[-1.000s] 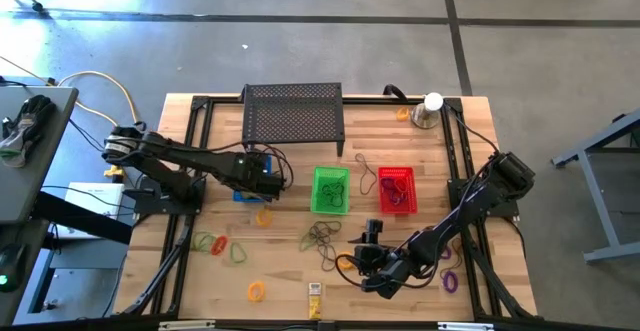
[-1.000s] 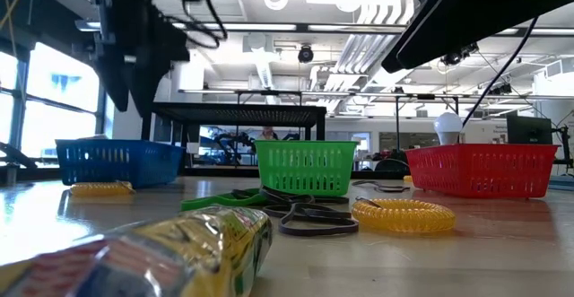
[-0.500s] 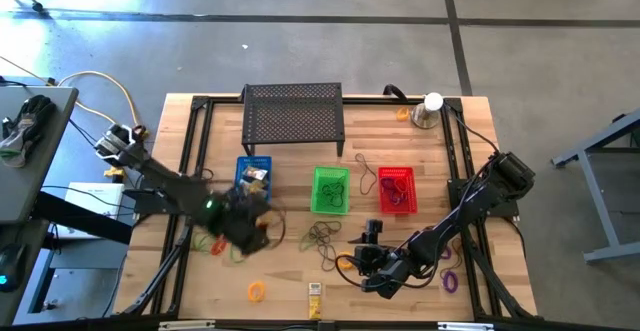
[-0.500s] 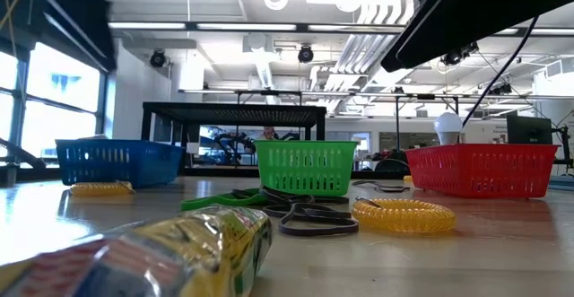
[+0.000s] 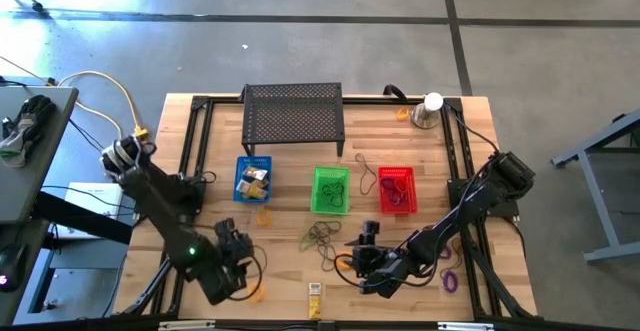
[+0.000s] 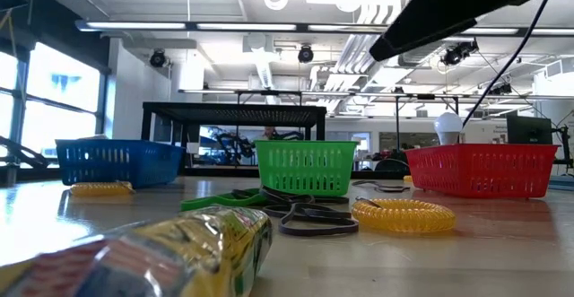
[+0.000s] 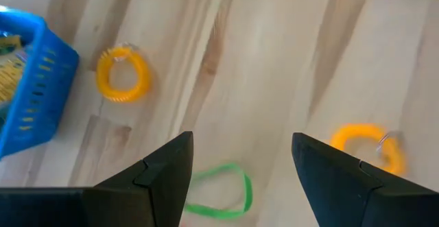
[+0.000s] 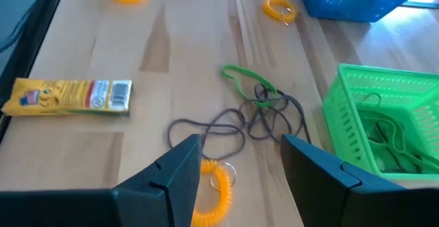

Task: Pick & Place Office Desk Supplies
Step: Put the green rubber band into the green bin

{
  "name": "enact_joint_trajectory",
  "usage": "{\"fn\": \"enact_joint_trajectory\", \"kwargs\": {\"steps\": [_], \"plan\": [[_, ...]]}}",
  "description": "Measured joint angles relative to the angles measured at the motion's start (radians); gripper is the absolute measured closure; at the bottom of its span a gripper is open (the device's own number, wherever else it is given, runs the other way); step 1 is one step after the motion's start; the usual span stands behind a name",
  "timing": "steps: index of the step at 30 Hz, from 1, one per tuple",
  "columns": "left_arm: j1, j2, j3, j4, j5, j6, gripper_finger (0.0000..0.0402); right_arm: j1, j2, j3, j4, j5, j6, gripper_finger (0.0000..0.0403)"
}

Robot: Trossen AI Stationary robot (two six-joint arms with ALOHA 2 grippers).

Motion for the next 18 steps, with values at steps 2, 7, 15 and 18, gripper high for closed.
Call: {"fn": "enact_joint_trajectory", "kwargs": {"steps": [2, 7, 15, 18], "plan": [[-0.015, 0.039, 0.000, -0.001, 0.000, 0.002, 0.0163, 0.000, 0.000, 0.000, 0.009, 0.000, -0.002, 0.0213], [-0.013, 0.142, 0.000, 0.000, 0.012, 0.015, 0.0163, -0.001, 0.000, 0.000, 0.031, 0.000, -0.005, 0.0213], [-0.007, 0.252, -0.001, -0.012, 0.178, -0.023, 0.0163, -0.009, 0.000, 0.000, 0.050, -0.018, 0.002, 0.0213], [-0.011, 0.257, -0.001, -0.013, 0.177, -0.036, 0.0163, -0.017, 0.000, 0.000, 0.072, -0.041, -0.001, 0.0213]]}}
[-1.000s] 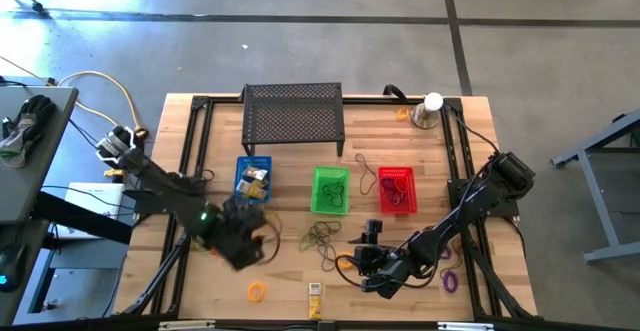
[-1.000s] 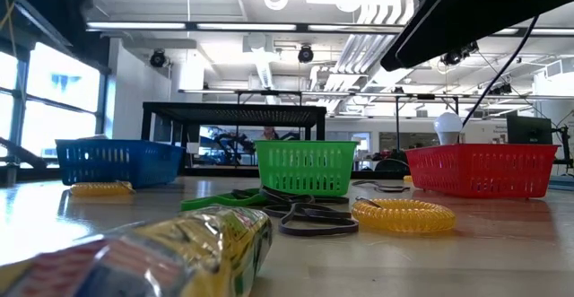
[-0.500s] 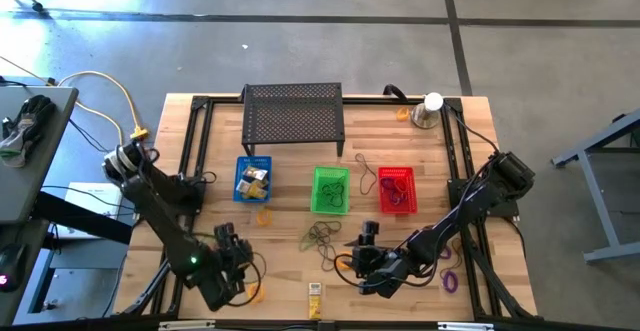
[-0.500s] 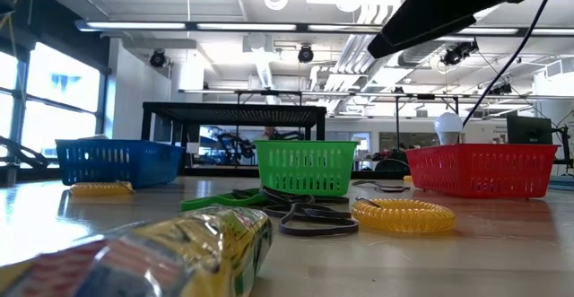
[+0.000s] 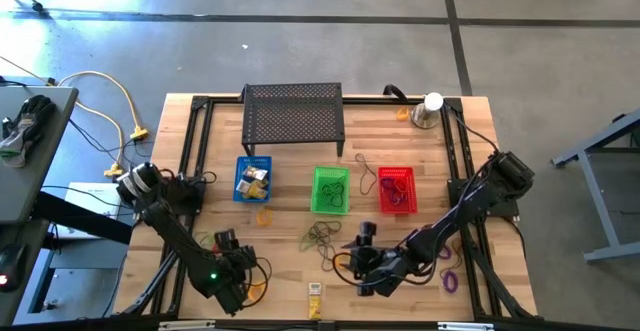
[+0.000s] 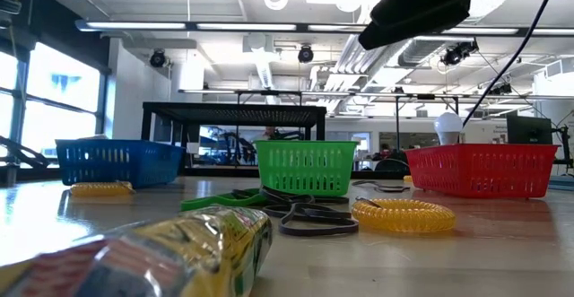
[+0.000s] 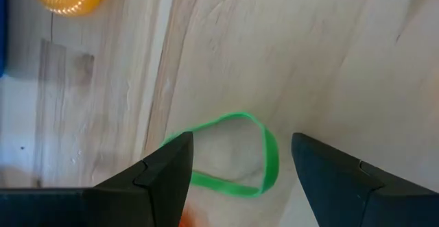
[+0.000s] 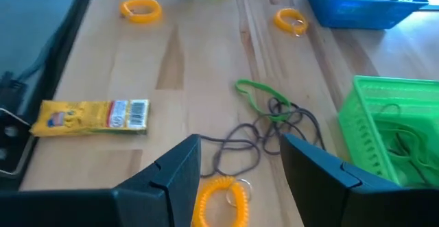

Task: Pick & Place Office Desk Supplies
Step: Put the green rubber band into the green bin

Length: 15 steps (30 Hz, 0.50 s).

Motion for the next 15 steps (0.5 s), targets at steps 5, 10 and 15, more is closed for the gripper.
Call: {"fn": "enact_joint_trajectory", "kwargs": {"steps": [5, 10, 15], "plan": [[-0.008, 0.000, 0.000, 0.000, 0.000, -0.036, 0.0163, -0.014, 0.000, 0.000, 0.022, -0.029, 0.000, 0.0213], [-0.009, 0.001, 0.000, 0.000, -0.002, -0.071, 0.0163, -0.016, 0.000, 0.000, 0.024, -0.041, 0.001, 0.0213], [-0.011, -0.001, -0.020, 0.007, 0.000, -0.128, 0.0163, -0.016, 0.000, 0.000, 0.024, -0.041, 0.002, 0.0213]]}}
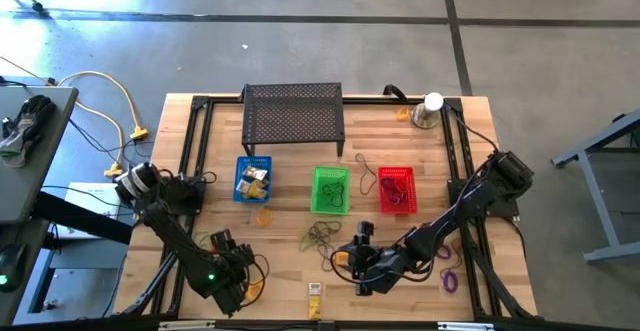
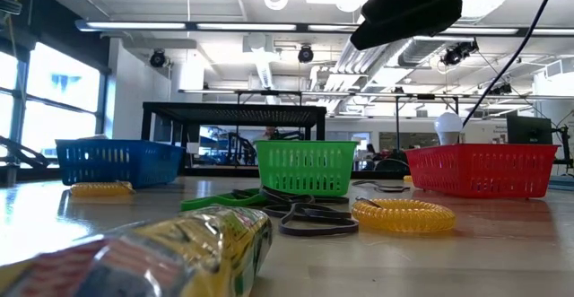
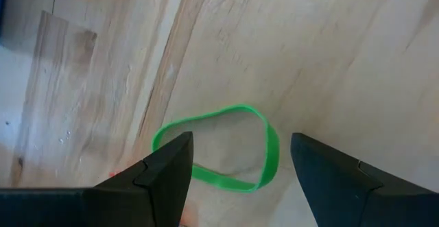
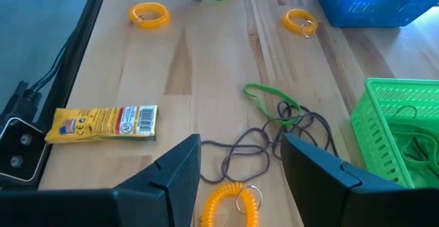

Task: Pick & Place Office Desk Supplies
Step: Put the green rubber band into the green bin

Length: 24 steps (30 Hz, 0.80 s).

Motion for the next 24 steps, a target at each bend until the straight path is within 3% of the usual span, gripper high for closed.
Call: {"fn": "enact_joint_trajectory", "kwargs": {"steps": [7, 11, 16, 24], "plan": [[-0.008, 0.033, -0.025, -0.002, 0.012, 0.001, 0.0164, 0.000, 0.000, 0.000, 0.000, 0.000, 0.001, 0.0213], [-0.005, 0.045, -0.025, 0.002, 0.019, -0.020, 0.0185, 0.001, 0.000, 0.000, 0.000, 0.000, 0.001, 0.0213], [-0.005, 0.046, -0.025, 0.012, 0.026, -0.054, 0.0248, 0.001, 0.000, 0.000, -0.001, 0.000, 0.001, 0.0213], [0.029, 0.048, -0.019, 0.010, 0.023, -0.054, 0.0387, 0.001, 0.000, 0.000, -0.001, -0.020, -0.003, 0.0213]]}}
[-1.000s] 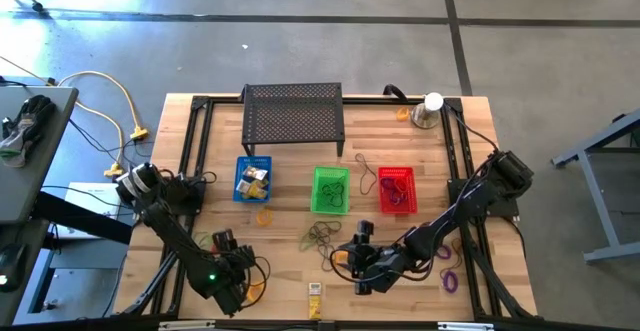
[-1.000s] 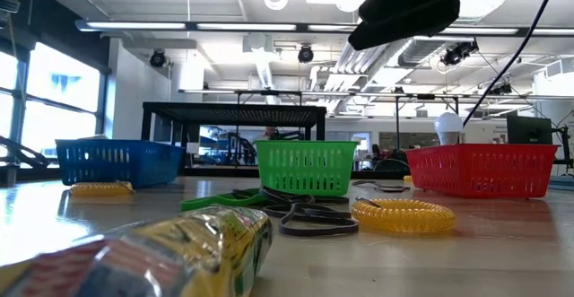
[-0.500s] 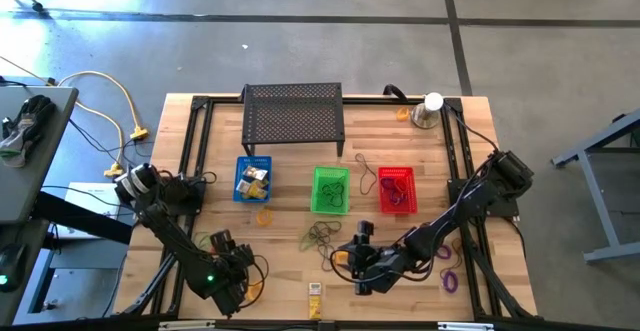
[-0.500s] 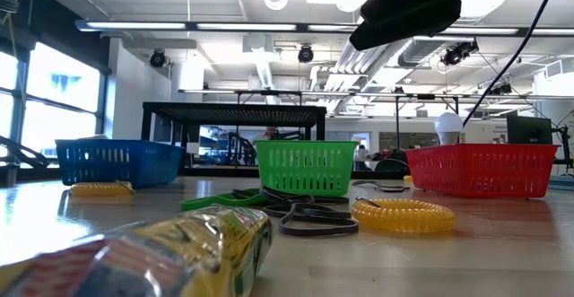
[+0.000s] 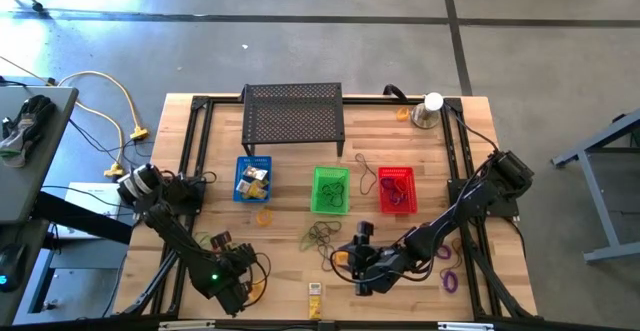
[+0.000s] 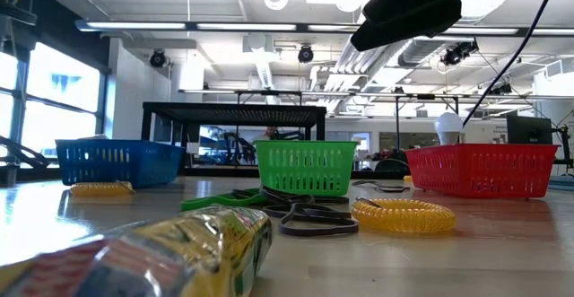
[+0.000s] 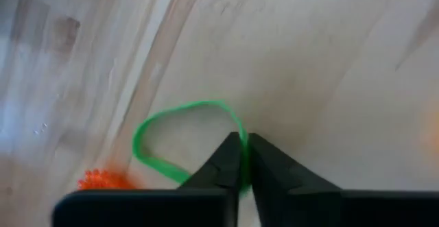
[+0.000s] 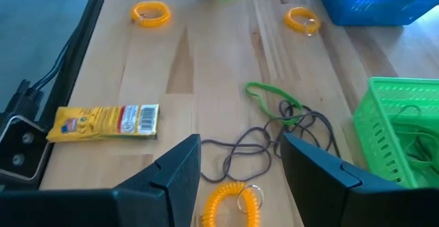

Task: Pick & Place Office Desk Supplies
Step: Put the green rubber band into the green bin

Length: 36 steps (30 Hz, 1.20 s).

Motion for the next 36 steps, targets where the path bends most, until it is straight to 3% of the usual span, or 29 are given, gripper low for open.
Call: {"fn": "enact_joint_trajectory", "kwargs": {"steps": [6, 13, 17, 26, 36], "plan": [[0.055, -0.029, 0.039, -0.016, 0.000, 0.153, 0.0399, 0.000, 0.000, 0.000, -0.001, -0.007, -0.018, 0.0213], [0.156, -0.149, 0.168, 0.012, -0.109, 0.382, 0.0400, 0.002, 0.000, 0.000, -0.007, -0.006, -0.025, 0.0213], [0.202, -0.201, 0.190, 0.218, -0.196, 0.543, 0.0400, 0.002, 0.000, 0.000, -0.007, -0.002, -0.050, 0.0213], [0.256, -0.152, 0.190, 0.715, -0.186, 0.787, 0.0401, -0.003, 0.000, 0.000, 0.115, 0.093, -0.201, 0.0213], [0.261, -0.108, 0.190, 0.805, -0.176, 0.821, 0.0401, -0.036, 0.000, 0.000, 0.152, 0.062, -0.286, 0.0213]]}}
